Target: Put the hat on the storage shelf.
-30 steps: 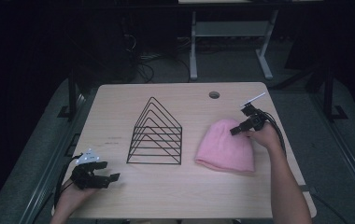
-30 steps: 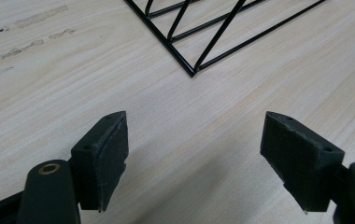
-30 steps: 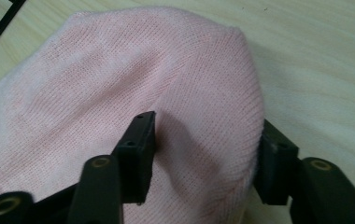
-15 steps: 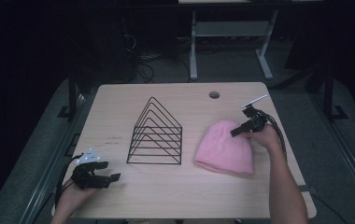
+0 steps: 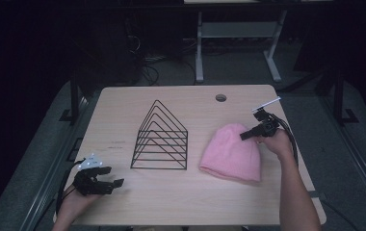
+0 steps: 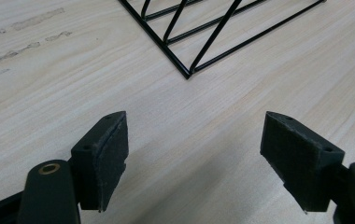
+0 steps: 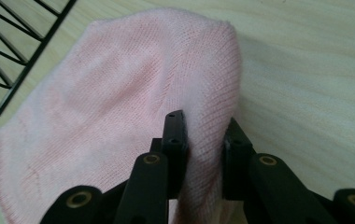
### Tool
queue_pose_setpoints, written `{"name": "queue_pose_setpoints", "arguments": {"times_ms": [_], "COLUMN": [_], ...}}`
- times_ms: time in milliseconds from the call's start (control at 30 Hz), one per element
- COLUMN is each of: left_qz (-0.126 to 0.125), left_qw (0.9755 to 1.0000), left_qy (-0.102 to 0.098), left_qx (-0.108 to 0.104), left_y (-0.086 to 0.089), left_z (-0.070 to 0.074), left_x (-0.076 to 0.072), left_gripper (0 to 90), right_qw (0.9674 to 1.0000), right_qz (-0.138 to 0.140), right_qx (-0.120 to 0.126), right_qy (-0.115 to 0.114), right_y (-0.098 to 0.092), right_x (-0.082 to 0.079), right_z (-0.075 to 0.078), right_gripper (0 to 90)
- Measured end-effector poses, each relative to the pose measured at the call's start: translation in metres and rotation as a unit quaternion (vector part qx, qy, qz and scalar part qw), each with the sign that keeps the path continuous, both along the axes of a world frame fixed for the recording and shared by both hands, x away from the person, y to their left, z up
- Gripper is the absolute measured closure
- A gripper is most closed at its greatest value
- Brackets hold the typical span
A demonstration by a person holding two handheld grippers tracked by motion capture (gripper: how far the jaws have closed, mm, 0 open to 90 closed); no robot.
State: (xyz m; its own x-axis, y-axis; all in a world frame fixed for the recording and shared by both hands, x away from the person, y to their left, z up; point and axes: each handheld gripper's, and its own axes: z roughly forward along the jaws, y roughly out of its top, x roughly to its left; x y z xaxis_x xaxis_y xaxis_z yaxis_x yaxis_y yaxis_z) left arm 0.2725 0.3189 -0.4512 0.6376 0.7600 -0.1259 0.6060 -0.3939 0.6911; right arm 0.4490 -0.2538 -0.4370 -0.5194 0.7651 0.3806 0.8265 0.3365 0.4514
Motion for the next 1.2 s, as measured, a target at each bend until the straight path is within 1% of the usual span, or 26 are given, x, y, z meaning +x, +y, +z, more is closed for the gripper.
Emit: {"name": "queue_pose_setpoints", "arguments": {"times_ms": [133,233,300,333,367,400,433,467,500,533,567,633,700,767,867,900,933,967,1000,1033,1067,1100,1133,1200], "left_qz": [-0.003,-0.004,-0.007,-0.013,-0.013,-0.014,-0.02,-0.027,-0.028,-0.028,-0.034,-0.035,-0.04,-0.042,-0.05,-0.051,-0.054,-0.054,-0.061,-0.061,-0.065,-0.068,-0.071,-0.076], "left_qw": [1.0,1.0,0.9999,0.9999,0.9999,0.9998,0.9995,0.9994,0.9993,0.9993,0.999,0.9989,0.9987,0.9985,0.9982,0.9982,0.998,0.998,0.9977,0.9977,0.9973,0.9971,0.9969,0.9964], "left_qy": [0.0,0.002,0.001,-0.001,-0.001,-0.003,0.002,0.004,0.005,0.005,0.007,0.007,0.007,0.011,0.022,0.024,0.027,0.027,0.024,0.024,0.023,0.022,0.018,0.014], "left_qx": [0.0,-0.002,-0.009,-0.011,-0.011,-0.016,-0.023,-0.021,-0.025,-0.025,-0.027,-0.029,-0.031,-0.032,-0.023,-0.021,-0.021,-0.021,-0.021,-0.021,-0.025,-0.027,-0.027,-0.035], "left_y": [-0.001,-0.002,-0.003,-0.003,-0.003,-0.005,-0.006,-0.006,-0.007,-0.007,-0.008,-0.009,-0.009,-0.008,-0.009,-0.008,-0.009,-0.009,-0.009,-0.009,-0.01,-0.01,-0.01,-0.009], "left_z": [0.0,0.0,0.002,0.003,0.003,0.004,0.004,0.005,0.005,0.005,0.008,0.008,0.013,0.014,0.013,0.013,0.015,0.015,0.019,0.019,0.022,0.024,0.029,0.034], "left_x": [0.0,-0.001,-0.002,-0.002,-0.002,-0.002,-0.002,-0.002,-0.002,-0.002,-0.001,-0.001,0.0,0.001,0.002,0.003,0.003,0.003,0.003,0.003,0.003,0.002,0.002,0.0], "left_gripper": [23.6,23.6,23.6,23.6,23.6,23.7,23.6,23.7,23.6,23.6,23.6,23.7,23.7,23.7,23.7,23.7,23.7,23.7,23.7,23.6,23.6,23.5,22.4,21.8], "right_qw": [0.9998,0.9997,0.9995,0.9993,0.9993,0.9988,0.9986,0.9982,0.9979,0.9979,0.9973,0.9971,0.9963,0.9961,0.9955,0.995,0.9947,0.9947,0.9939,0.9936,0.9936,0.9932,0.9924,0.9915], "right_qz": [0.005,0.005,0.006,0.007,0.007,0.01,0.011,0.012,0.015,0.015,0.017,0.018,0.022,0.023,0.025,0.031,0.034,0.034,0.04,0.043,0.043,0.043,0.044,0.045], "right_qx": [0.015,0.017,0.021,0.023,0.023,0.031,0.035,0.039,0.042,0.042,0.047,0.049,0.054,0.054,0.056,0.056,0.057,0.057,0.054,0.053,0.053,0.051,0.053,0.053], "right_qy": [-0.013,-0.017,-0.023,-0.028,-0.028,-0.037,-0.04,-0.043,-0.048,-0.048,-0.054,-0.055,-0.063,-0.065,-0.073,-0.077,-0.079,-0.079,-0.087,-0.091,-0.091,-0.095,-0.102,-0.11], "right_y": [-0.001,-0.002,-0.003,-0.004,-0.004,-0.005,-0.006,-0.007,-0.008,-0.008,-0.01,-0.01,-0.013,-0.013,-0.013,-0.013,-0.014,-0.014,-0.014,-0.014,-0.014,-0.014,-0.016,-0.017], "right_x": [-0.006,-0.01,-0.013,-0.015,-0.015,-0.019,-0.02,-0.022,-0.023,-0.023,-0.026,-0.027,-0.03,-0.03,-0.034,-0.036,-0.037,-0.037,-0.041,-0.043,-0.043,-0.045,-0.048,-0.051], "right_z": [0.007,0.013,0.017,0.019,0.019,0.024,0.026,0.028,0.029,0.029,0.033,0.036,0.045,0.047,0.057,0.063,0.065,0.065,0.072,0.076,0.076,0.081,0.089,0.098], "right_gripper": [75.7,75.8,75.8,75.9,75.9,76.0,76.0,76.0,76.0,76.0,76.1,76.2,76.4,76.4,76.6,77.2,77.5,77.5,77.9,77.9,77.9,77.9,78.0,78.1]}}
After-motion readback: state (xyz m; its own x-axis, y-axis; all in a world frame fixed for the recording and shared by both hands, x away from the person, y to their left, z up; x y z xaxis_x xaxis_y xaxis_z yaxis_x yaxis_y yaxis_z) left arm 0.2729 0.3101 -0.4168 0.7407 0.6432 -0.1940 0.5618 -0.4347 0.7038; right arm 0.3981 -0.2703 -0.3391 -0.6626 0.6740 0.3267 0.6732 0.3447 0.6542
